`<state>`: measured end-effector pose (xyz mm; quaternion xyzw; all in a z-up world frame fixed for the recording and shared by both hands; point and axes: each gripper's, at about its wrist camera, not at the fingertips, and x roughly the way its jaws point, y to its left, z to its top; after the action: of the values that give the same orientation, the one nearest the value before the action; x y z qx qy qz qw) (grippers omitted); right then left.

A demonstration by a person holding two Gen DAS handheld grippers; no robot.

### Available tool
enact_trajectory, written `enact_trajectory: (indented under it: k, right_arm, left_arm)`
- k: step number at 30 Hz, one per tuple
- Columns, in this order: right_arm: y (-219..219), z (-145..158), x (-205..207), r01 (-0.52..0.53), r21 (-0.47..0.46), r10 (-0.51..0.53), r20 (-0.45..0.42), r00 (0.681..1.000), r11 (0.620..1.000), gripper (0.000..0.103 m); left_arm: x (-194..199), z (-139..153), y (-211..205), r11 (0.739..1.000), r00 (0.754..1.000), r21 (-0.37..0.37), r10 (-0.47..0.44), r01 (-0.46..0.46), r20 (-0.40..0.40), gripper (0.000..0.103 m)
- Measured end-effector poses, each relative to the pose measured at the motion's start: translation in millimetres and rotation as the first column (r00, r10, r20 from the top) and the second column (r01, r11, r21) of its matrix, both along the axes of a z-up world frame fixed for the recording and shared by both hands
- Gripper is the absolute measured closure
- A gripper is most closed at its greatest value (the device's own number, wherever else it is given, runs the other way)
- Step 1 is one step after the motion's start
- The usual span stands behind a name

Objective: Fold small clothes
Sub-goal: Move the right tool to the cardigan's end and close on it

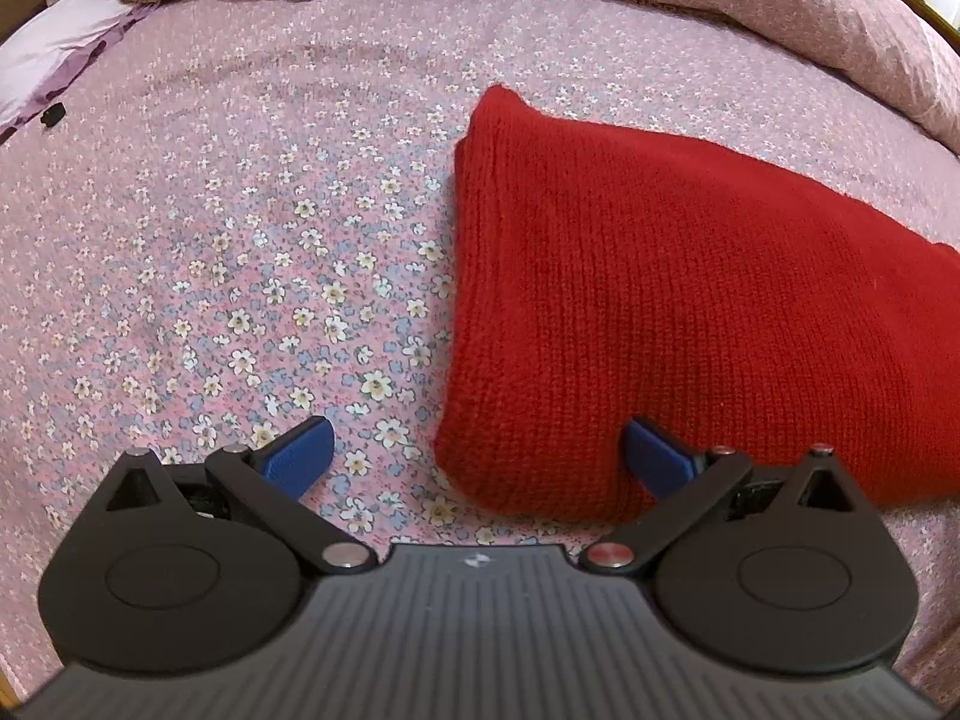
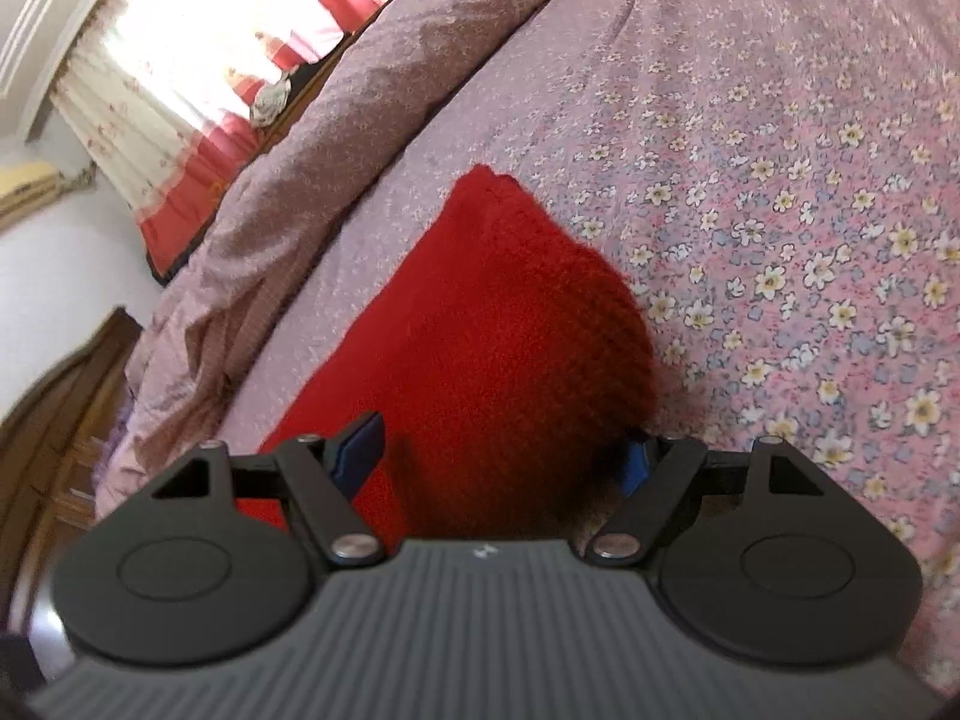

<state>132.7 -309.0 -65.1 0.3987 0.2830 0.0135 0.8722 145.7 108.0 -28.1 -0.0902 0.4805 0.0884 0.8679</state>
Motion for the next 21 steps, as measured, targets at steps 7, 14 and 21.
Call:
enact_trajectory:
  k: [7, 14, 21]
  right_arm:
    - [1.2, -2.9, 2.7, 0.017, 0.01, -0.017, 0.017, 1.0, 1.0, 0.025]
    - [0.4, 0.4, 9.0, -0.009, -0.006, 0.008, -0.012, 1.0, 1.0, 0.03]
    - [-8.2, -3.4, 3.9, 0.035, 0.083, -0.035, -0.008, 0.999, 0.996, 0.031]
  left_arm:
    - [0.0, -1.1, 0.2, 1.0, 1.0, 0.001, -0.002, 0.002, 0.001, 0.0]
    - [0.1, -1.2, -0.1, 1.0, 1.0, -0.002, 0.003, -0.003, -0.003, 0.0]
    - [0.1, -1.0, 0.2, 1.0, 1.0, -0.006, 0.004, -0.004, -0.006, 0.0]
